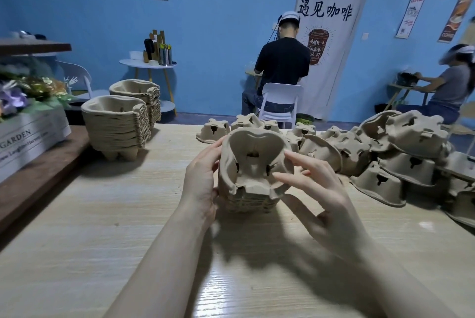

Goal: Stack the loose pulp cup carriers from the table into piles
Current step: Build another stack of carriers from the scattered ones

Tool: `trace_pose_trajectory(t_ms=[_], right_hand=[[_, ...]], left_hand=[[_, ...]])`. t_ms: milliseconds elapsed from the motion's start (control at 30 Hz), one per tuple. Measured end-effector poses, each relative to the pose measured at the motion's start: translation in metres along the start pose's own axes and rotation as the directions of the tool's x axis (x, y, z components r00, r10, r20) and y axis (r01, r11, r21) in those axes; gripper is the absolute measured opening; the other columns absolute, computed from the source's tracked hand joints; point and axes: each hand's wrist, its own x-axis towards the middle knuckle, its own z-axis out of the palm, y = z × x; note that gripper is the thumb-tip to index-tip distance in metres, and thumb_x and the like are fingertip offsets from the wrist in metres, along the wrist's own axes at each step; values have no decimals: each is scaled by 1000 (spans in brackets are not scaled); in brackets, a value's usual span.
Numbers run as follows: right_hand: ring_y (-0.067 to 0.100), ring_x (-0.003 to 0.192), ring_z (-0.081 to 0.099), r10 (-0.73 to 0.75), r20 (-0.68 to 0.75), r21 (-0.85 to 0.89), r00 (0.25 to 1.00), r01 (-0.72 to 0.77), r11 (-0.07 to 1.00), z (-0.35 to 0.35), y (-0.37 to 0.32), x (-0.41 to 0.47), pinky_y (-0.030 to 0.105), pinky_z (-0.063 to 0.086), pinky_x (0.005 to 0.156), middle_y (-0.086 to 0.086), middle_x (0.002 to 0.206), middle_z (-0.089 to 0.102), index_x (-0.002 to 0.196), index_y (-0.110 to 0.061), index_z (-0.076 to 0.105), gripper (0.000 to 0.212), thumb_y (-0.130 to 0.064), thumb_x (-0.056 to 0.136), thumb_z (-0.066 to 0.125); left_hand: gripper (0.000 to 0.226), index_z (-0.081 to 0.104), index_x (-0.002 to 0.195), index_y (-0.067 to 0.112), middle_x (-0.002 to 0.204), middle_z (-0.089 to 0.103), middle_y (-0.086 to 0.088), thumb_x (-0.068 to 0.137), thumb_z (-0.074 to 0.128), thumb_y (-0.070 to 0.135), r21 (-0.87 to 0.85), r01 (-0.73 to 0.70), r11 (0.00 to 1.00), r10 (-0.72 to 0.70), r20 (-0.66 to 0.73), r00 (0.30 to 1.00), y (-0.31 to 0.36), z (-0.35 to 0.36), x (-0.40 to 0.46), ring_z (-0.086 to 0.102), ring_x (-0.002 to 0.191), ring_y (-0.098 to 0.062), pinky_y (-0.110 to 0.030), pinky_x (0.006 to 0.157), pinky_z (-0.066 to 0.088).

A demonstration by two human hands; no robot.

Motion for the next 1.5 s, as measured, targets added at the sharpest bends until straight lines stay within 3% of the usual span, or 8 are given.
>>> trace_pose_trajectory(t_ms=[133, 300, 633, 767, 867, 1000, 1200, 1500], right_hand=[[17, 126, 51, 93, 14, 90, 996, -94, 991, -2, 1, -7, 39, 44, 101, -2, 145, 46, 127, -19, 63, 39, -28, 89, 66], [20, 137, 44, 155, 6, 179, 988, -154, 972, 6, 2, -10, 50, 42, 107, 2, 143, 50, 130, -17, 60, 42, -23, 89, 68], [19, 129, 51, 214, -14, 286, 977, -201, 937, 14, 2, -13, 47, 49, 97, -3, 136, 55, 127, -17, 61, 40, -21, 88, 68], [16, 122, 56, 271, -36, 347, 962, -242, 906, 11, -1, -10, 26, 48, 90, -4, 131, 59, 123, -20, 62, 34, -28, 90, 63], [16, 102, 63, 393, -144, 378, 908, -316, 870, 4, 12, -3, 32, 53, 79, -7, 120, 64, 117, -18, 65, 26, -23, 92, 61], [13, 78, 59, 556, -257, 97, 790, -552, 828, -16, 51, 22, 42, 54, 69, -7, 107, 61, 110, -22, 66, 18, -22, 92, 62], [25, 113, 57, 710, -109, -400, 696, -685, 609, -26, 107, 38, 37, 47, 82, 4, 125, 59, 123, -22, 62, 34, -27, 90, 59], [23, 97, 62, 708, -81, -329, 702, -689, 645, -30, 95, 9, 35, 49, 75, -2, 104, 70, 103, -25, 71, 23, -13, 88, 59]], left_hand=[[32, 75, 73, 25, 73, 71, 6, 94, 55, 36, 38, -12, 999, 12, -17, 1000, -3, -2, 2, 64, 71, -13, -23, 53, 47], [32, 65, 129, 26, 123, 70, -2, 99, 53, 27, 217, -185, 958, 181, 40, 983, -6, 2, -1, 61, 117, -27, -42, 94, 52], [43, 61, 131, 35, 102, 71, 14, 95, 57, 12, 267, -272, 925, 220, 208, 953, -3, -15, 2, 60, 78, -11, -19, 55, 50], [35, 68, 120, 37, 117, 71, 17, 90, 61, 20, 249, -321, 914, 278, 193, 941, -8, -20, 2, 63, 115, -11, -38, 96, 48], [36, 67, 121, 32, 114, 72, 20, 95, 55, 10, 251, -319, 914, 277, 191, 942, -8, -17, 2, 62, 112, -2, -39, 103, 45], [32, 69, 119, 27, 119, 72, 13, 97, 54, 9, 232, -306, 923, 261, 205, 943, -10, -15, 4, 60, 122, -8, -42, 113, 41], [28, 70, 114, 28, 113, 73, 16, 96, 56, 12, 212, -300, 930, 264, 184, 947, -10, -13, 6, 61, 119, -4, -37, 112, 42], [25, 75, 104, 27, 113, 74, 2, 95, 59, 10, 136, -294, 946, 297, -2, 955, -5, -23, 8, 63, 120, -18, -41, 109, 45]])
